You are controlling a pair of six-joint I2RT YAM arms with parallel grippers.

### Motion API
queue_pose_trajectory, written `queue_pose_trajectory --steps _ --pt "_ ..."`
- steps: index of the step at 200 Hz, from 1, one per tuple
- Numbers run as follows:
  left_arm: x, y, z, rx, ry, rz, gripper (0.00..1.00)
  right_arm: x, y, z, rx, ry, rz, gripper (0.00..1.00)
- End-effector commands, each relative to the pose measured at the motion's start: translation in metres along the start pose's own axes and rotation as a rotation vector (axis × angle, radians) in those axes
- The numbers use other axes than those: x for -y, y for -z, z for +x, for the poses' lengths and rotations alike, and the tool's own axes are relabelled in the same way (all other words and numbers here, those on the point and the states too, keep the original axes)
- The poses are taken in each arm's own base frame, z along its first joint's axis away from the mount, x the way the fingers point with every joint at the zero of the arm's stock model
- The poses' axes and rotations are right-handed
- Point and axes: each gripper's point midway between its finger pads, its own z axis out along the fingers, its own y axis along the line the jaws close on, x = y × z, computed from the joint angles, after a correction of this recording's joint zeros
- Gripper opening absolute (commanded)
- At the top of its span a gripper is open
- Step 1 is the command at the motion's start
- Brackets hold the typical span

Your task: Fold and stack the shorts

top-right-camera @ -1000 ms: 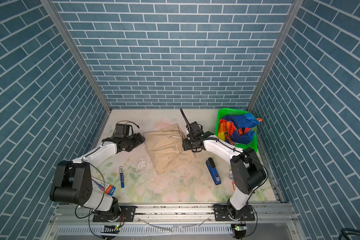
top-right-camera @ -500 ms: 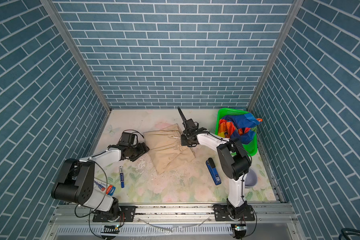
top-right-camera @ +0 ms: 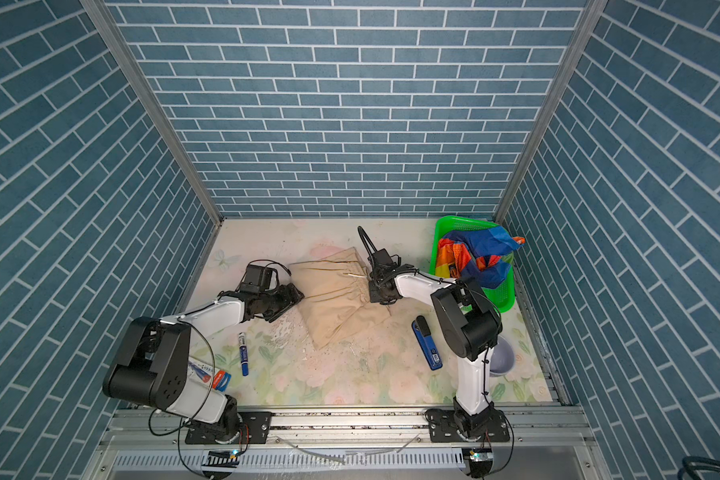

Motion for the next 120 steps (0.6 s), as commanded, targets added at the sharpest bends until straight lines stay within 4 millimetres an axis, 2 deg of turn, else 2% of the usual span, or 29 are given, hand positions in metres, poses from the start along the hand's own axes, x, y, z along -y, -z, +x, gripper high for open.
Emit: queue_pose_trajectory --steps 1,12,26,34,42,57,74,100,104,120 --pt "-0.003 -0.006 0.009 -0.02 0.006 0.007 0.8 0.012 0.048 -0.02 0.124 0.04 0.07 0.0" --pt "-0.005 -0.008 0.011 -0.025 0.012 0.004 0.8 0.008 0.067 -0.025 0.185 0.089 0.084 0.03" --pt "-0.005 -0.008 0.01 -0.023 0.011 0.006 0.8 -0.01 0.09 -0.027 0.261 0.212 0.105 0.25" --pt "-0.005 -0.007 0.01 -0.02 0.011 0.004 0.8 -0.029 0.1 -0.023 0.296 0.315 0.109 0.39" --pt "-0.004 -0.005 0.008 -0.016 0.009 0.001 0.8 -0.051 0.105 -0.015 0.316 0.426 0.102 0.48" --pt "-0.001 0.001 0.004 -0.004 0.006 -0.003 0.81 -0.092 0.109 0.006 0.32 0.603 0.057 0.58" --pt "-0.001 0.009 0.0 0.015 0.008 -0.007 0.82 -0.13 0.105 0.033 0.291 0.709 -0.019 0.64" --pt "-0.004 0.024 -0.007 0.049 0.052 0.014 0.85 -0.176 0.092 0.064 0.256 0.785 -0.122 0.66" --pt "-0.012 0.024 -0.002 0.041 0.066 0.006 0.86 -0.182 0.089 0.067 0.253 0.796 -0.129 0.66" --pt "-0.022 0.03 -0.003 0.053 0.116 0.035 0.87 -0.204 0.078 0.077 0.239 0.84 -0.16 0.67"
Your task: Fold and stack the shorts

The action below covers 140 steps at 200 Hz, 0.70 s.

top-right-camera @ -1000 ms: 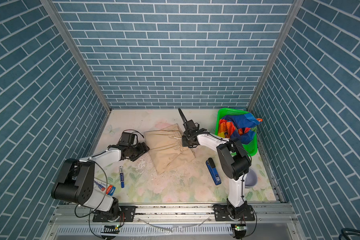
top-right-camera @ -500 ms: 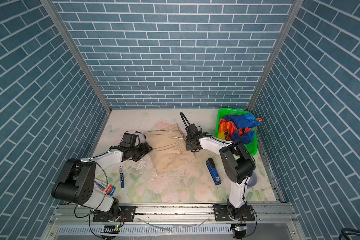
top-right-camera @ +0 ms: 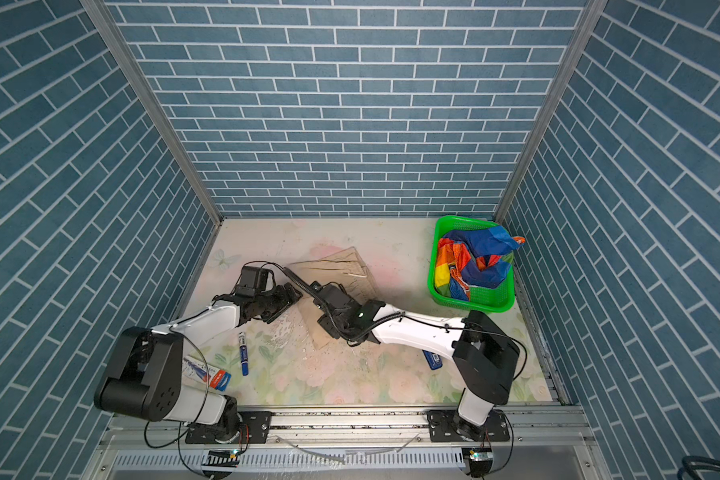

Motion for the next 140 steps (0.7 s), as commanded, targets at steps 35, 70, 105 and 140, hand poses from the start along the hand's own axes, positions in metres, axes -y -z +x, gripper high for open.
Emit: queue_pose_trajectory --steps 35,70,105,140 --pt "-0.038 0.02 0.001 0.023 0.125 -0.004 0.88 -0.057 -0.04 -0.021 0.029 0.135 -0.107 0.66" --pt "-0.042 0.021 0.003 0.02 0.137 -0.006 0.88 -0.067 -0.061 -0.013 -0.005 0.118 -0.125 0.68" --pt "-0.043 0.014 0.005 -0.002 0.144 -0.004 0.89 -0.073 -0.064 0.005 -0.043 0.071 -0.161 0.7" --pt "-0.044 0.008 0.007 -0.016 0.161 0.011 0.89 -0.078 -0.066 0.028 -0.116 0.048 -0.187 0.7"
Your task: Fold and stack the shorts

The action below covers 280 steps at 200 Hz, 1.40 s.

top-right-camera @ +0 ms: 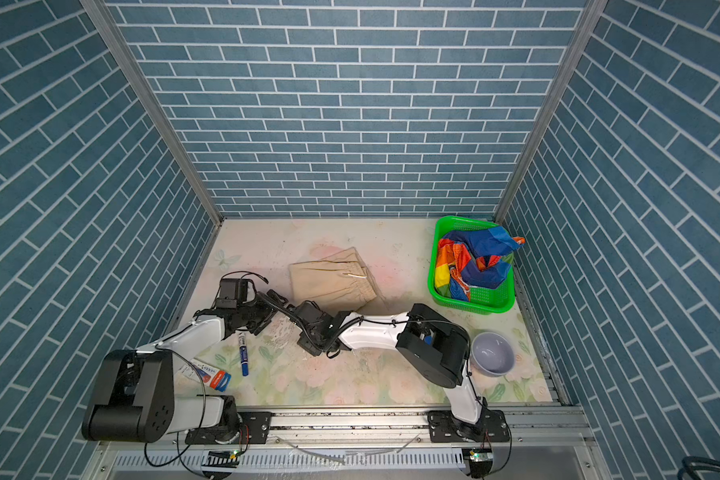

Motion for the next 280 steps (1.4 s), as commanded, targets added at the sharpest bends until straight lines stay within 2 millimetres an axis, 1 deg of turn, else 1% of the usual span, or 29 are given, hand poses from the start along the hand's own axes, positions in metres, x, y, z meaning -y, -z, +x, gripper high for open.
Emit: queue_pose_trajectory --steps 1,19,35,55,66,74,84,97,104,118,139,173,197,217,234,243,245,250,270,280 --pt "-0.004 -0.005 0.003 -0.016 0.017 0.01 0.89 -0.009 -0.007 0.021 -0.061 -0.038 -0.039 0.7" --pt "-0.004 -0.006 0.005 -0.021 0.022 0.015 0.9 -0.005 -0.007 0.032 -0.103 -0.045 -0.02 0.65" --pt "-0.001 -0.007 0.005 -0.026 0.026 0.037 0.9 0.0 -0.007 0.04 -0.142 -0.052 0.013 0.61" --pt "0.001 -0.01 0.008 -0.041 0.036 0.059 0.92 0.002 -0.01 0.048 -0.173 -0.061 0.027 0.55" --pt "0.001 -0.012 0.01 -0.05 0.044 0.066 0.92 0.002 -0.012 0.051 -0.185 -0.061 0.029 0.49" --pt "0.002 -0.014 0.011 -0.056 0.051 0.074 0.92 0.002 -0.013 0.053 -0.194 -0.063 0.03 0.42" --pt "0.001 -0.015 0.012 -0.061 0.059 0.083 0.93 0.001 -0.014 0.053 -0.195 -0.061 0.024 0.26" --pt "0.0 -0.018 0.014 -0.066 0.068 0.088 0.93 0.002 -0.015 0.052 -0.192 -0.065 0.023 0.12" --pt "-0.002 -0.019 0.016 -0.07 0.073 0.086 0.93 0.003 -0.015 0.051 -0.19 -0.069 0.022 0.08" --pt "-0.003 -0.02 0.018 -0.071 0.071 0.083 0.93 0.006 -0.013 0.047 -0.174 -0.084 0.014 0.03" --pt "-0.005 -0.023 0.022 -0.072 0.066 0.075 0.93 0.008 -0.005 0.035 -0.123 -0.127 -0.027 0.0" --pt "-0.003 -0.029 0.026 -0.079 0.073 0.087 0.94 0.012 0.015 0.008 -0.016 -0.218 -0.116 0.0" --pt "0.0 -0.035 0.026 -0.082 0.082 0.1 0.93 0.013 0.029 -0.006 0.045 -0.262 -0.168 0.0" --pt "0.006 -0.04 0.026 -0.083 0.085 0.116 0.93 0.013 0.035 -0.011 0.068 -0.28 -0.183 0.0" --pt "0.013 -0.045 0.025 -0.082 0.079 0.127 0.91 0.015 0.036 -0.011 0.071 -0.285 -0.182 0.0" --pt "0.017 -0.047 0.025 -0.082 0.073 0.135 0.88 0.015 0.035 -0.011 0.073 -0.29 -0.182 0.0" --pt "0.018 -0.048 0.025 -0.082 0.073 0.136 0.88 0.011 0.036 -0.011 0.071 -0.288 -0.204 0.0" --pt "0.021 -0.049 0.025 -0.082 0.07 0.141 0.88 0.008 0.036 -0.012 0.07 -0.288 -0.214 0.0" --pt "0.025 -0.057 0.027 -0.089 0.068 0.148 0.83 0.008 0.033 -0.009 0.064 -0.3 -0.221 0.0" --pt "0.027 -0.06 0.027 -0.089 0.071 0.156 0.79 0.007 0.032 -0.009 0.062 -0.303 -0.224 0.0"
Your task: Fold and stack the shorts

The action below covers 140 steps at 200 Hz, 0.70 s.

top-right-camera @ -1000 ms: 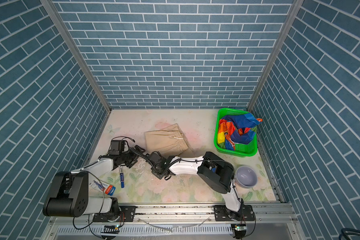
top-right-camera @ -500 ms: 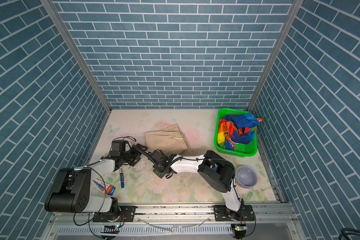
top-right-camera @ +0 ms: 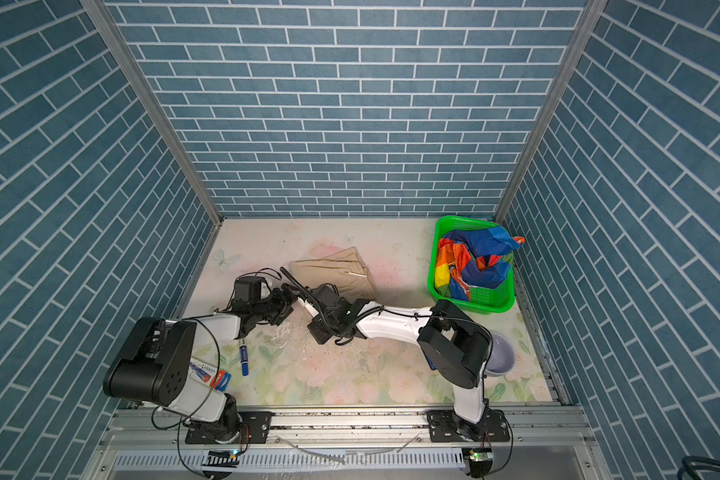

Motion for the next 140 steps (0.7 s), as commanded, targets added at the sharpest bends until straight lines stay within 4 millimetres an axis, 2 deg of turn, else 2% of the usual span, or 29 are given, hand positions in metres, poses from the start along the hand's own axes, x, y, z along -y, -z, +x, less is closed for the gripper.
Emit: queue_pose_trajectory --steps 1,28,61,93,99,106,108,120,132,140 --pt "-0.027 -0.012 0.013 -0.036 0.058 -0.086 0.78 -0.007 0.0 0.004 0.002 -0.03 -0.045 0.0" --pt "-0.03 -0.022 0.013 -0.038 0.077 -0.08 0.49 -0.007 -0.002 0.007 -0.004 -0.039 -0.051 0.0" --pt "-0.027 -0.031 0.008 -0.042 0.076 -0.075 0.33 -0.008 -0.006 0.01 -0.013 -0.048 -0.064 0.0" --pt "-0.017 -0.036 -0.004 -0.041 0.034 -0.095 0.08 -0.015 -0.009 0.015 -0.034 -0.047 -0.109 0.0" --pt "-0.015 -0.037 -0.007 -0.041 0.02 -0.105 0.05 -0.018 -0.009 0.015 -0.036 -0.046 -0.121 0.07" --pt "-0.017 -0.036 -0.008 -0.047 0.005 -0.127 0.01 -0.018 -0.009 0.015 -0.038 -0.048 -0.127 0.2" --pt "-0.012 -0.037 -0.012 -0.042 -0.006 -0.123 0.0 -0.017 -0.009 0.015 -0.038 -0.05 -0.126 0.25" --pt "-0.007 -0.037 -0.02 -0.045 -0.047 -0.153 0.0 -0.017 -0.009 0.016 -0.038 -0.056 -0.124 0.45" --pt "-0.005 -0.037 -0.028 -0.061 -0.081 -0.184 0.0 -0.014 -0.006 0.014 -0.028 -0.057 -0.109 0.54" --pt "-0.001 -0.037 -0.034 -0.076 -0.1 -0.194 0.0 -0.012 -0.002 0.012 -0.016 -0.061 -0.1 0.57"
